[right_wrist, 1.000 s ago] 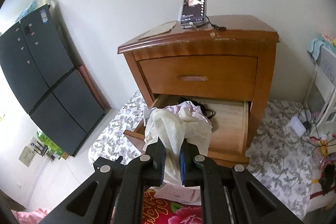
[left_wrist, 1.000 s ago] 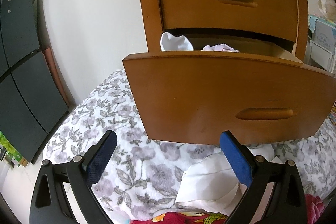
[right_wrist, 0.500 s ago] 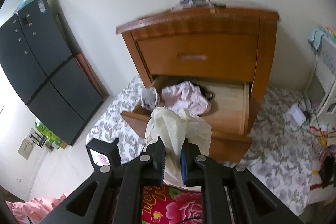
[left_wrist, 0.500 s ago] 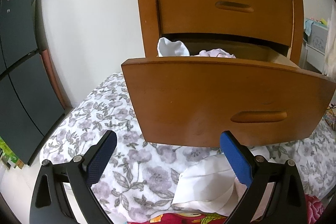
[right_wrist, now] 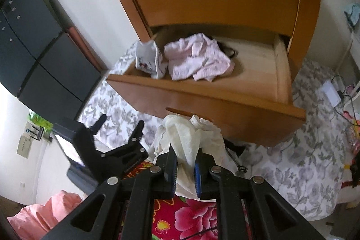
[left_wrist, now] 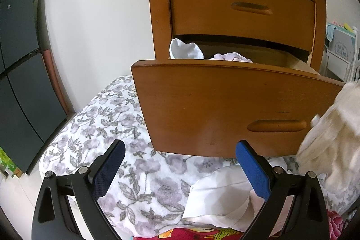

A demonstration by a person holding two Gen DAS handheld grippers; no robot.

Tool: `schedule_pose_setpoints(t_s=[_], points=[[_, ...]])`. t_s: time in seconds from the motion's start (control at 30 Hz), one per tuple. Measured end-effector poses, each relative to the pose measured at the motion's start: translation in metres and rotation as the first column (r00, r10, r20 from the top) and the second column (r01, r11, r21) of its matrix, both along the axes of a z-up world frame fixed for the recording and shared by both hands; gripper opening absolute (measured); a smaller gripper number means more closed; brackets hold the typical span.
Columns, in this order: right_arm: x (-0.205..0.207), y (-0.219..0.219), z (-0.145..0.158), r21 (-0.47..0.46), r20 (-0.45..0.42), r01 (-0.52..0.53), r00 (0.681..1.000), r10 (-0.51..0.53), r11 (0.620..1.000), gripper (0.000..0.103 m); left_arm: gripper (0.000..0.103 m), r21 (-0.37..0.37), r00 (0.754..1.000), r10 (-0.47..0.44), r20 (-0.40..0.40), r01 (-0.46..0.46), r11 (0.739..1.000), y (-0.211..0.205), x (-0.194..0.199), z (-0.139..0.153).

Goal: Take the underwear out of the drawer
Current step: 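Lower the cream cloth onto the bed and open the right tool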

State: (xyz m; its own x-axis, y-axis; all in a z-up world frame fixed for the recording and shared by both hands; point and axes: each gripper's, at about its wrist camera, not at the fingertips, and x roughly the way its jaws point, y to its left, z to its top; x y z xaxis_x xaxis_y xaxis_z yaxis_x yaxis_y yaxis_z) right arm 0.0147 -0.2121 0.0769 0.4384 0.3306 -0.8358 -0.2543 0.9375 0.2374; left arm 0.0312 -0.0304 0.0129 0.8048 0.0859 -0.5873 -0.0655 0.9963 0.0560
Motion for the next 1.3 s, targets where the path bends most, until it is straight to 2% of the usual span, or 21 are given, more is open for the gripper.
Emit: schedule_pose_setpoints(t_s=[0.43, 0.73, 0.8, 0.9, 0.97, 1.1, 1.17, 1.3], points=[[0.032, 0.009, -0.060, -0.039, -0.136, 0.043, 0.990, -0.048, 0.998, 0.015, 0.099, -0.008, 1.000, 0.002, -0.012, -0.002, 1.000, 0.001, 0.001, -0.002], [0.041, 0.018, -0.089, -0.077, -0.198, 0.042, 0.979, -0.057, 0.996, 0.016, 0.099, -0.013, 1.000, 0.004, -0.023, -0.004, 1.000, 0.002, 0.003, -0.003], [0.042, 0.019, -0.093, -0.087, -0.208, 0.039, 0.977, -0.057, 0.995, 0.021, 0.099, -0.015, 1.000, 0.005, -0.025, -0.005, 1.000, 0.002, 0.003, -0.003], [0.043, 0.020, -0.095, -0.099, -0.214, 0.035, 0.975, -0.056, 0.994, 0.036, 0.099, -0.017, 1.000, 0.005, -0.028, -0.006, 1.000, 0.002, 0.004, -0.003], [0.042, 0.020, -0.096, -0.109, -0.215, 0.033, 0.975, -0.056, 0.993, 0.053, 0.099, -0.017, 1.000, 0.006, -0.029, -0.006, 1.000, 0.002, 0.004, -0.003], [0.041, 0.021, -0.096, -0.115, -0.214, 0.022, 0.976, -0.047, 0.993, 0.062, 0.099, -0.017, 1.000, 0.006, -0.030, -0.006, 1.000, 0.002, 0.004, -0.003], [0.041, 0.021, -0.096, -0.121, -0.212, 0.018, 0.976, -0.043, 0.993, 0.071, 0.099, -0.018, 1.000, 0.006, -0.030, -0.006, 1.000, 0.003, 0.004, -0.003], [0.040, 0.021, -0.099, -0.137, -0.209, 0.009, 0.977, -0.038, 0.991, 0.080, 0.099, -0.020, 0.999, 0.007, -0.032, -0.007, 1.000, 0.003, 0.004, -0.004]])
